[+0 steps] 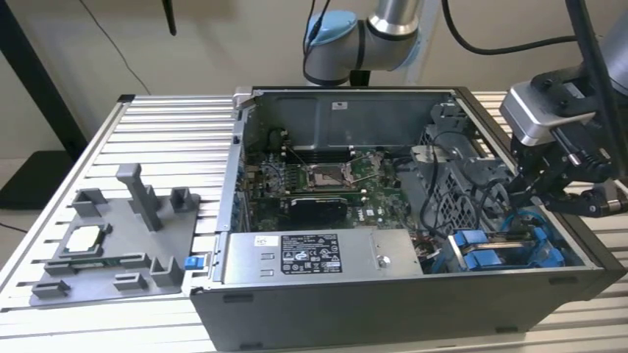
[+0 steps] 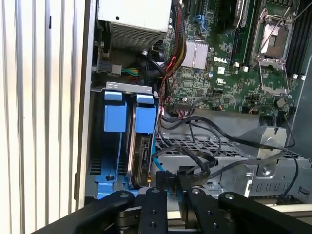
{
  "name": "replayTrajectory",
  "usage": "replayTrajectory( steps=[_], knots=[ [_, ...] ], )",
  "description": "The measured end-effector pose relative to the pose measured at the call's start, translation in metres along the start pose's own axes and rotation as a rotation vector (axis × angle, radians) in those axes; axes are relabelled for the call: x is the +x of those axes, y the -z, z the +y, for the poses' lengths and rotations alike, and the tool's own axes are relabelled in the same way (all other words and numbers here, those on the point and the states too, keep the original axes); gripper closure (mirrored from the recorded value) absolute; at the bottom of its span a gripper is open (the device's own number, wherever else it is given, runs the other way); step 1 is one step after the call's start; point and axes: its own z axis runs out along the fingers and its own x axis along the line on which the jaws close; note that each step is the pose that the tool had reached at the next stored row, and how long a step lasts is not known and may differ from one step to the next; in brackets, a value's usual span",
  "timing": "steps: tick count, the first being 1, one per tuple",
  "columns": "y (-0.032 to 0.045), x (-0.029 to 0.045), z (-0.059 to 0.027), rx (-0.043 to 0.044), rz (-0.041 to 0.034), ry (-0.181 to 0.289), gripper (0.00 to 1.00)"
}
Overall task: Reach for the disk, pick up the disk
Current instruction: 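Pick up the disk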
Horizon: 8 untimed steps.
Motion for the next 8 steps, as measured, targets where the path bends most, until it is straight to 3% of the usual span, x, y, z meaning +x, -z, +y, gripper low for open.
replayTrajectory(
  steps=[3,6,8],
  knots=[
    [-0.0020,0.0008,0.0003,0.0005,-0.0055,-0.001,0.00],
    [-0.0034,0.0012,0.0005,0.0020,-0.0217,-0.003,0.00],
    [-0.0034,0.0012,0.0005,0.0028,-0.0258,-0.004,0.00]
  ],
)
